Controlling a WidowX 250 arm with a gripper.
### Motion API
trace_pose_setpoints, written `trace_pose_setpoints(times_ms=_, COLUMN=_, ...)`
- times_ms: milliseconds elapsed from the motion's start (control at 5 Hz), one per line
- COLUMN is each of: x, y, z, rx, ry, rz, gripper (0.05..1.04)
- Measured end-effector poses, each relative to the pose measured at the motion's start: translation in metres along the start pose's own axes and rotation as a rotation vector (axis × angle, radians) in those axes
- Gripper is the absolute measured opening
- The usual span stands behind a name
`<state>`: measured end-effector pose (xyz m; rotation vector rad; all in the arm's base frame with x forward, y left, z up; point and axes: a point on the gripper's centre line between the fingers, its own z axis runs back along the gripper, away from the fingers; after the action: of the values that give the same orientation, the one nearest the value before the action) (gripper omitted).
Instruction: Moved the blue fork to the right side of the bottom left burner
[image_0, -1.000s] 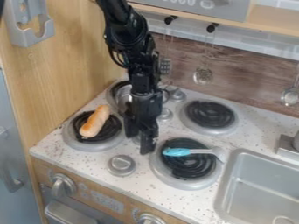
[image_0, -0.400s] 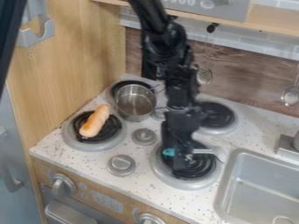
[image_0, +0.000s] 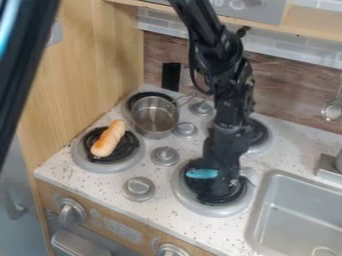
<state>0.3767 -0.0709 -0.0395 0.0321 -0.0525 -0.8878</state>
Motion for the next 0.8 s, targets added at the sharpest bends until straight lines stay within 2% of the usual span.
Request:
trace_pose_setpoints(times_ms=200, x=-0.002, y=0.006, z=0.001, rx=0.039, ry=0.016, rz=0.005, gripper=0.999)
trace_pose_setpoints(times_ms=400, x=0.002, y=0.015, z=0.005, rx=0.075, ry=0.008, rz=0.019, gripper=0.999)
trace_pose_setpoints(times_ms=600, x=0.005, y=0.022, z=-0.001, rx=0.066, ry=0.046, rz=0.038, gripper=0.999)
trace_pose_setpoints(times_ms=800, x=0.002, y=0.027, z=-0.014, rx=0.030, ry=0.102, rz=0.059, gripper=0.947)
